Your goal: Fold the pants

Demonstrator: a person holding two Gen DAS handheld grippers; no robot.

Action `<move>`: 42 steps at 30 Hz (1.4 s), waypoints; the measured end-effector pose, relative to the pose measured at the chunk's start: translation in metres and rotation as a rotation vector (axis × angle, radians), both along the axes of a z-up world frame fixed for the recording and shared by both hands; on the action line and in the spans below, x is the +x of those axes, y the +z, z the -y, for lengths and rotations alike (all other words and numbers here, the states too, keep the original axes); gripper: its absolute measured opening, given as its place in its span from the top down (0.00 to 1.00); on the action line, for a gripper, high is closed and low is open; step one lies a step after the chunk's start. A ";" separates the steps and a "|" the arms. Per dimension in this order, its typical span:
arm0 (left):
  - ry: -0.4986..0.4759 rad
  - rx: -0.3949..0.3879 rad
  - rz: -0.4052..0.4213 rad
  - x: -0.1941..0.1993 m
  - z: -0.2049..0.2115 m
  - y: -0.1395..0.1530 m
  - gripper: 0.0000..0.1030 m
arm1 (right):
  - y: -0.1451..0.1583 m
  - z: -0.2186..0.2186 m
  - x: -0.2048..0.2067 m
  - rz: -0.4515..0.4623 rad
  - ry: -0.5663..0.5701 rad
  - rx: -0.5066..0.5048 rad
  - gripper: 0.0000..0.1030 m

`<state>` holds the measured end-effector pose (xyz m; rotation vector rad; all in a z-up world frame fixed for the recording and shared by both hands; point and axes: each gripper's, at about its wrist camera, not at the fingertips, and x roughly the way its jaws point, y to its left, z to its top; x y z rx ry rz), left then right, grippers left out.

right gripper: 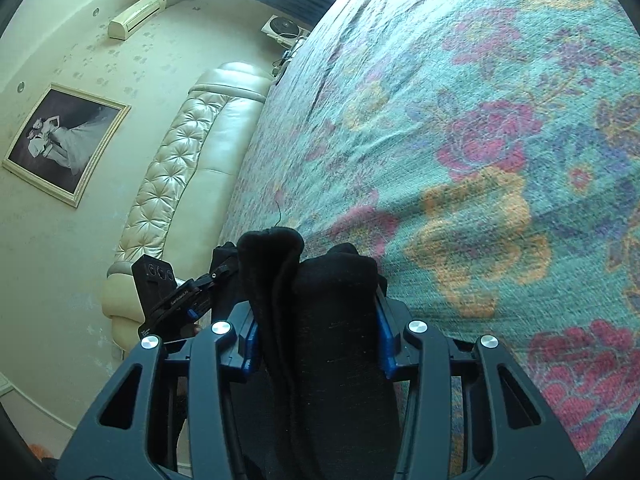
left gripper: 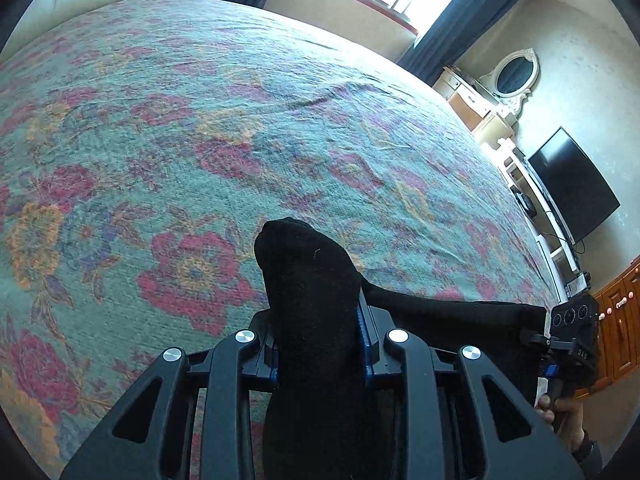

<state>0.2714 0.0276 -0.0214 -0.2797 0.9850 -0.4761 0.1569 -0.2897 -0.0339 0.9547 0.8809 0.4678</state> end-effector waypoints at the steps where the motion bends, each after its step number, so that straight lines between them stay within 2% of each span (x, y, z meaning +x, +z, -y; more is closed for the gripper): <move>1: 0.007 0.004 0.000 0.004 -0.004 -0.001 0.72 | -0.001 -0.003 0.006 -0.003 0.004 0.001 0.59; 4: 0.016 0.004 -0.007 0.015 -0.011 -0.007 0.72 | -0.007 -0.009 0.017 -0.025 0.008 -0.012 0.59; 6: -0.006 0.009 -0.024 0.018 -0.009 -0.014 0.66 | -0.013 -0.008 0.020 -0.048 -0.006 -0.014 0.59; 9: -0.030 -0.005 -0.019 0.016 -0.011 -0.019 0.51 | -0.021 -0.004 0.018 -0.072 -0.025 -0.010 0.57; 11: -0.021 -0.028 -0.005 0.010 -0.019 -0.016 0.42 | -0.022 0.000 0.013 -0.071 -0.030 0.021 0.49; 13: -0.008 -0.062 0.002 0.002 -0.032 -0.010 0.32 | -0.019 0.003 0.005 -0.078 -0.040 0.018 0.47; 14: -0.008 -0.077 0.001 -0.004 -0.039 -0.008 0.30 | -0.018 0.006 -0.001 -0.083 -0.048 0.014 0.44; 20: -0.031 -0.082 -0.072 -0.065 -0.068 -0.017 0.29 | -0.010 0.008 -0.052 -0.086 -0.077 0.037 0.21; 22: 0.008 -0.134 -0.093 -0.087 -0.079 -0.023 0.27 | -0.009 -0.002 -0.065 -0.088 -0.047 0.045 0.18; 24: 0.039 -0.182 -0.152 -0.101 -0.086 -0.030 0.25 | -0.008 -0.015 -0.075 -0.093 -0.005 0.047 0.15; 26: 0.057 -0.201 -0.149 -0.117 -0.091 -0.031 0.25 | -0.005 -0.029 -0.082 -0.095 0.025 0.030 0.12; 29: 0.056 -0.188 -0.131 -0.133 -0.094 -0.034 0.20 | -0.006 -0.043 -0.087 -0.095 0.040 0.024 0.12; 37: 0.077 -0.258 -0.197 -0.145 -0.095 -0.041 0.15 | -0.004 -0.061 -0.091 -0.105 0.022 -0.052 0.12; 39: 0.073 -0.287 -0.206 -0.151 -0.095 -0.042 0.15 | -0.003 -0.065 -0.092 -0.113 0.011 -0.065 0.21; 41: 0.077 -0.301 -0.213 -0.155 -0.095 -0.043 0.15 | -0.008 -0.064 -0.094 -0.125 0.006 -0.045 0.43; 42: 0.080 -0.299 -0.215 -0.155 -0.094 -0.043 0.15 | -0.012 -0.064 -0.094 -0.130 0.006 -0.036 0.45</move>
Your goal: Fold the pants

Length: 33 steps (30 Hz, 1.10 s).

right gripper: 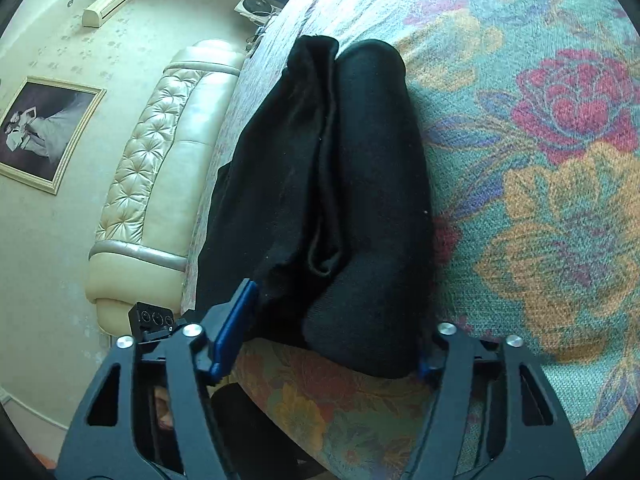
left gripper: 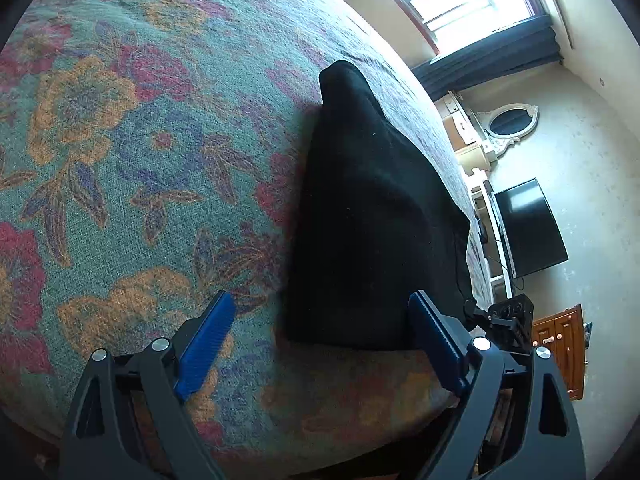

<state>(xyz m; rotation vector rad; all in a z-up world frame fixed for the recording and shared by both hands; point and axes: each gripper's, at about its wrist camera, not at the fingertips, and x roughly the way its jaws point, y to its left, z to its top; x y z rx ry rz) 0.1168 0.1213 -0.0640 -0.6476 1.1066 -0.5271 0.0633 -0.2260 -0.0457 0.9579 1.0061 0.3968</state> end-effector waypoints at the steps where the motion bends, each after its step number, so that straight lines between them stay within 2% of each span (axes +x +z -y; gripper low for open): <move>1: -0.003 0.000 -0.005 0.001 0.002 0.000 0.15 | -0.002 0.000 -0.001 0.001 -0.004 0.002 0.49; 6: -0.027 -0.018 0.004 0.006 0.015 0.002 0.15 | -0.006 0.002 -0.007 0.004 -0.021 0.014 0.56; 7: -0.033 -0.013 0.012 0.008 0.017 0.001 0.23 | -0.007 0.002 -0.008 0.005 -0.026 0.019 0.58; 8: -0.044 -0.001 0.022 0.008 0.019 0.001 0.36 | -0.007 0.003 -0.009 0.007 -0.030 0.026 0.60; 9: -0.050 0.025 0.021 0.007 0.020 0.000 0.38 | -0.008 0.004 -0.011 0.009 -0.035 0.034 0.61; 17: -0.048 0.081 0.078 -0.004 0.012 0.004 0.52 | -0.002 0.006 -0.027 0.040 -0.058 0.036 0.72; 20: -0.056 0.106 0.097 -0.008 0.013 0.010 0.53 | 0.002 0.009 -0.037 0.051 -0.071 0.021 0.73; 22: -0.066 0.115 0.097 -0.007 0.014 0.005 0.53 | -0.006 0.013 -0.039 0.038 -0.068 0.015 0.74; 24: -0.066 0.108 0.098 -0.006 0.014 0.000 0.53 | -0.017 0.017 -0.040 0.030 -0.076 0.044 0.74; 33: -0.075 0.099 0.112 -0.008 0.010 -0.001 0.53 | -0.022 0.022 -0.043 0.040 -0.069 0.060 0.74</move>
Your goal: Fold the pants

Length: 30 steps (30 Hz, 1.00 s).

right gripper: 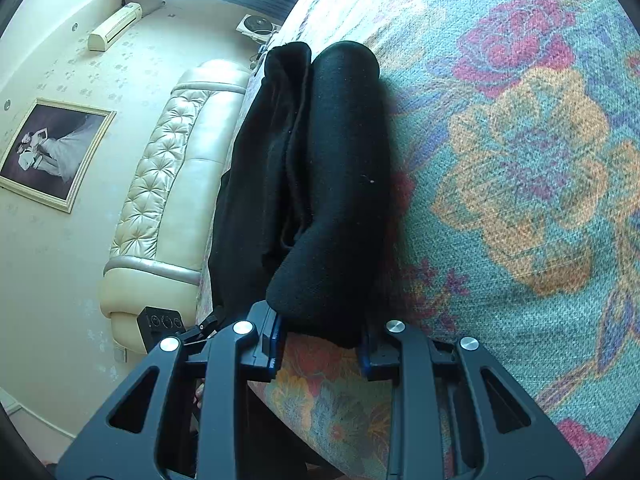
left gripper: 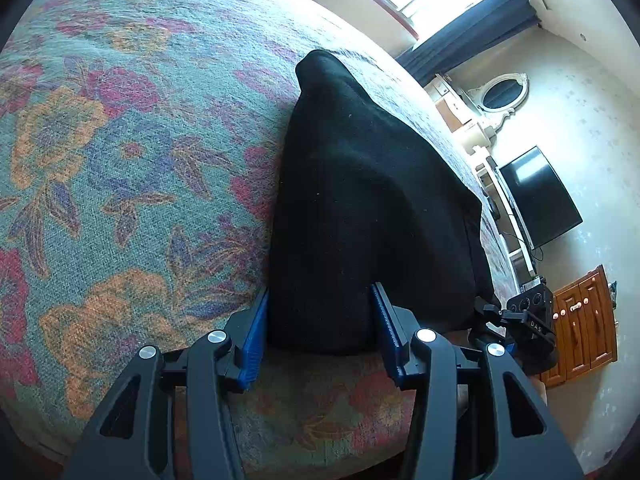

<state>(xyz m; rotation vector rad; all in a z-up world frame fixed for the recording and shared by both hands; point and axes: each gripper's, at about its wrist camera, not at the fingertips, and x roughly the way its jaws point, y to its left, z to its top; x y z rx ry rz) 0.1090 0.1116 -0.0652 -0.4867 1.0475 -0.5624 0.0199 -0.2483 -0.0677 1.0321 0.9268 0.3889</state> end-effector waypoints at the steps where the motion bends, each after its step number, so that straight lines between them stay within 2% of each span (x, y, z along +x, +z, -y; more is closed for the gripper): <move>1: -0.001 -0.001 0.001 0.000 0.000 0.000 0.53 | 0.000 0.001 -0.001 0.000 0.001 0.000 0.74; 7: -0.007 -0.005 0.001 0.000 -0.001 0.002 0.51 | 0.001 0.006 -0.006 -0.007 -0.008 0.005 0.75; 10: -0.003 0.007 0.006 -0.003 -0.003 0.004 0.42 | 0.004 0.009 -0.010 -0.015 -0.015 -0.001 0.75; 13: 0.004 0.098 0.048 -0.012 -0.002 0.011 0.26 | 0.003 0.014 -0.017 -0.020 -0.027 0.021 0.73; 16: 0.012 0.219 0.099 -0.026 0.002 0.019 0.17 | 0.002 0.022 -0.028 -0.028 -0.052 0.029 0.72; 21: 0.058 0.393 0.124 -0.045 0.009 0.022 0.17 | 0.000 0.040 -0.057 -0.018 -0.123 0.068 0.69; 24: 0.093 0.433 0.140 -0.059 0.013 0.023 0.17 | 0.002 0.046 -0.076 -0.012 -0.168 0.071 0.61; 25: 0.102 0.445 0.148 -0.063 0.014 0.024 0.17 | 0.005 0.045 -0.081 -0.007 -0.172 0.052 0.54; 27: 0.109 0.476 0.169 -0.070 0.021 0.028 0.17 | 0.014 0.036 -0.089 0.003 -0.163 -0.024 0.39; 29: 0.114 0.505 0.201 -0.077 0.031 0.036 0.17 | 0.027 0.021 -0.094 0.004 -0.140 -0.144 0.19; 30: 0.118 0.522 0.216 -0.080 0.035 0.039 0.17 | 0.033 0.011 -0.096 0.005 -0.133 -0.214 0.16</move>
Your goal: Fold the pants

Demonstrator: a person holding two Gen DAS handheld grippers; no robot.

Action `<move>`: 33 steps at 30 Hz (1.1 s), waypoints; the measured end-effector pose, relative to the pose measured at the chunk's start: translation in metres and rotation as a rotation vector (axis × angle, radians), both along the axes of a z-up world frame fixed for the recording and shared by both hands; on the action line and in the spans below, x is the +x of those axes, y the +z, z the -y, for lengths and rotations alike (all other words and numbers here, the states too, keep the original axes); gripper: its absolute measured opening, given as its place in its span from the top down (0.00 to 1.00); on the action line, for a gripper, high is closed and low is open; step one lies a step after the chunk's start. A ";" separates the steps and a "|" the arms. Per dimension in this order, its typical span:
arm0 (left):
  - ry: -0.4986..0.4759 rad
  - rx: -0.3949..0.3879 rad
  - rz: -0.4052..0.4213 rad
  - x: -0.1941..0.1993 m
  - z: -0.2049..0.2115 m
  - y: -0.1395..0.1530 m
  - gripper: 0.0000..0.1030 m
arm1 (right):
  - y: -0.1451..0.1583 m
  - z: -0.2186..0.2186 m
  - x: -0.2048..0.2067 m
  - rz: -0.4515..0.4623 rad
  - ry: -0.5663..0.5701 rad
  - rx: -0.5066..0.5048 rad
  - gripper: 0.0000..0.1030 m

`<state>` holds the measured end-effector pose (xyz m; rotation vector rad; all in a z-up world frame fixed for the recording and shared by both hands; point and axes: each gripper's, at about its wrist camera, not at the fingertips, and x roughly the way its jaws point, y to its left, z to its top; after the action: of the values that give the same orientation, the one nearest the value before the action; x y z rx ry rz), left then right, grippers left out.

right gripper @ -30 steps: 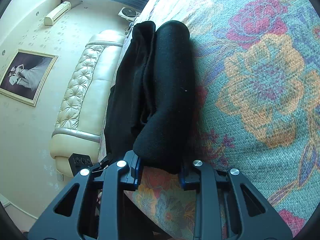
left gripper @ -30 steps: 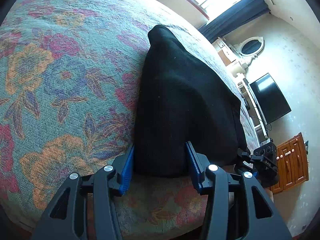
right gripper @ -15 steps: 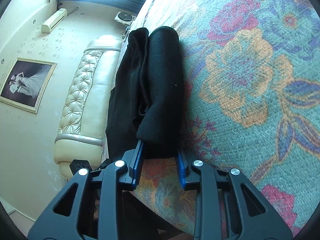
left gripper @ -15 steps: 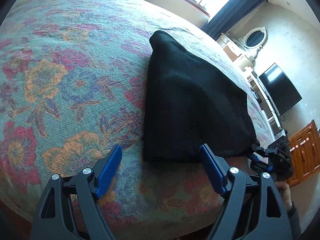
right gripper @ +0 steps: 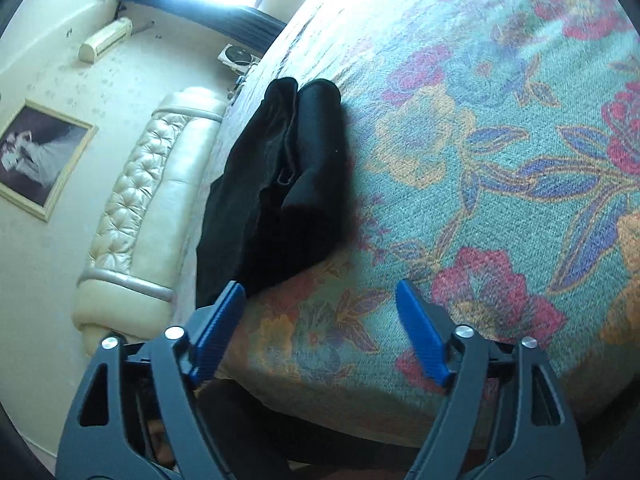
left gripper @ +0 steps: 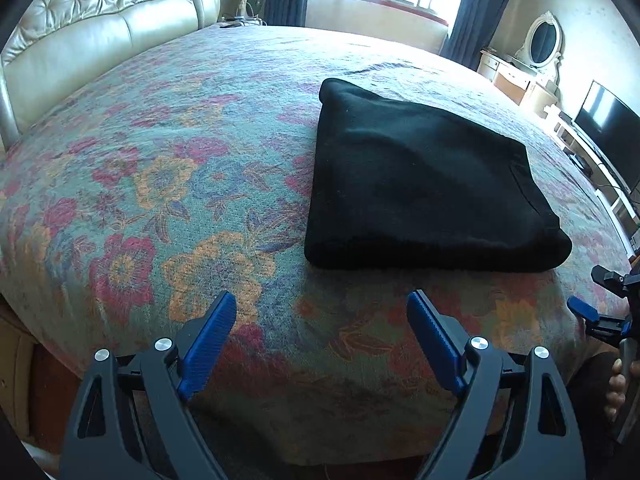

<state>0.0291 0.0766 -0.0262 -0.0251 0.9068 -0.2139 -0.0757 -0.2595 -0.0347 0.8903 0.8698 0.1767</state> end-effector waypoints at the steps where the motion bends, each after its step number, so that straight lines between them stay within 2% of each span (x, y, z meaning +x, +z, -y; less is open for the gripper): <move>1: 0.000 0.011 0.015 -0.003 0.004 0.003 0.17 | 0.006 -0.010 -0.002 -0.008 0.004 -0.080 0.14; 4: -0.004 0.032 0.041 -0.012 0.013 0.011 0.17 | 0.020 -0.048 -0.001 -0.041 0.049 -0.351 0.12; 6: -0.014 0.033 0.045 -0.017 0.016 0.013 0.17 | 0.025 -0.068 -0.001 -0.055 0.078 -0.496 0.12; 10: -0.023 0.073 0.074 -0.023 0.022 0.018 0.17 | 0.028 -0.089 -0.004 -0.061 0.100 -0.623 0.11; 15: -0.020 0.119 0.097 -0.024 0.026 0.018 0.17 | 0.032 -0.099 0.000 -0.046 0.097 -0.680 0.11; 22: -0.021 0.080 0.066 -0.024 0.026 0.015 0.17 | 0.034 -0.098 -0.001 -0.049 0.082 -0.690 0.11; 33: -0.012 0.097 0.085 -0.026 0.029 0.016 0.17 | 0.027 -0.102 -0.001 -0.075 0.081 -0.723 0.11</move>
<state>0.0027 0.0480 -0.0105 0.0787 0.8321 -0.1807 -0.0769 -0.1580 -0.0078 0.1867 0.9477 -0.1040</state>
